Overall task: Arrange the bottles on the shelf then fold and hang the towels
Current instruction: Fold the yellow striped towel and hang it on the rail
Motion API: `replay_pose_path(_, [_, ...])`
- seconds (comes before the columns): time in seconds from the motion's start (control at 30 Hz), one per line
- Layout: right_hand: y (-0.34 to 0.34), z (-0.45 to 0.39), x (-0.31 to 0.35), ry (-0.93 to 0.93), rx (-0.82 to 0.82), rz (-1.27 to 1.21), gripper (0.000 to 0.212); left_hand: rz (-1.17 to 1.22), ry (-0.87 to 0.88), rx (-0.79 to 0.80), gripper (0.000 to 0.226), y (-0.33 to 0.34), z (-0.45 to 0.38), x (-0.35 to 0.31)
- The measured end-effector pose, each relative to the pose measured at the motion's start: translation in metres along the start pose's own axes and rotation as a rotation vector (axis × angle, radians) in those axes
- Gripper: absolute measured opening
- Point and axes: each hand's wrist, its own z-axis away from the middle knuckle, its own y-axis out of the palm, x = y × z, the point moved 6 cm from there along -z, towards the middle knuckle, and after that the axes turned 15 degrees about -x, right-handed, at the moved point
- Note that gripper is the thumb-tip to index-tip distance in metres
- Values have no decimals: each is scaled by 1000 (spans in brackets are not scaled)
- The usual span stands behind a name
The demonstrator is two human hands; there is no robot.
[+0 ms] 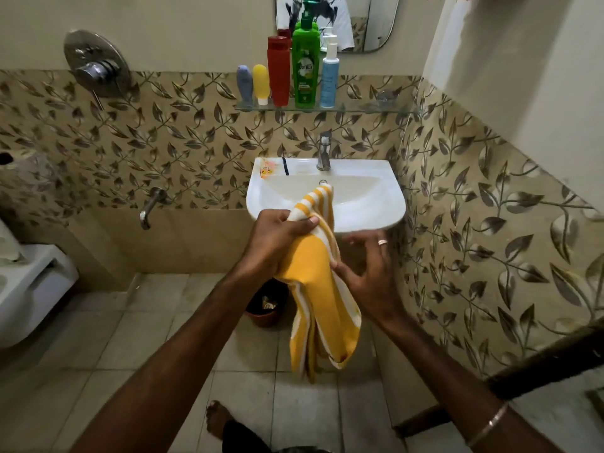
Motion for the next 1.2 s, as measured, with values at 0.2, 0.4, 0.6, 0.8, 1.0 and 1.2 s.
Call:
replay_pose_path(0.2, [2,66,-38,144,241,17,18,237,-108,-117,29,-19,-10,-24])
replay_pose_path(0.4, [8,72,-71,841,180,-32,27,316,-7,-195,32,-25,-13,-54])
replay_pose_path(0.6, [16,50,-61,1205,70,-483,31,300,84,-278,15,-19,-23,-66])
replay_pose_path(0.8, [12,27,-88,1610,-368,-1021,30,320,105,-280,9,-9,-48,-69])
replay_pose_path(1.0, [3,-16,-125,1504,-529,-1156,94,300,101,-262,9,4,-89,-63])
replay_pose_path(1.2, [3,-59,-142,1233,-325,-719,53,310,79,-195,10,25,-148,-74])
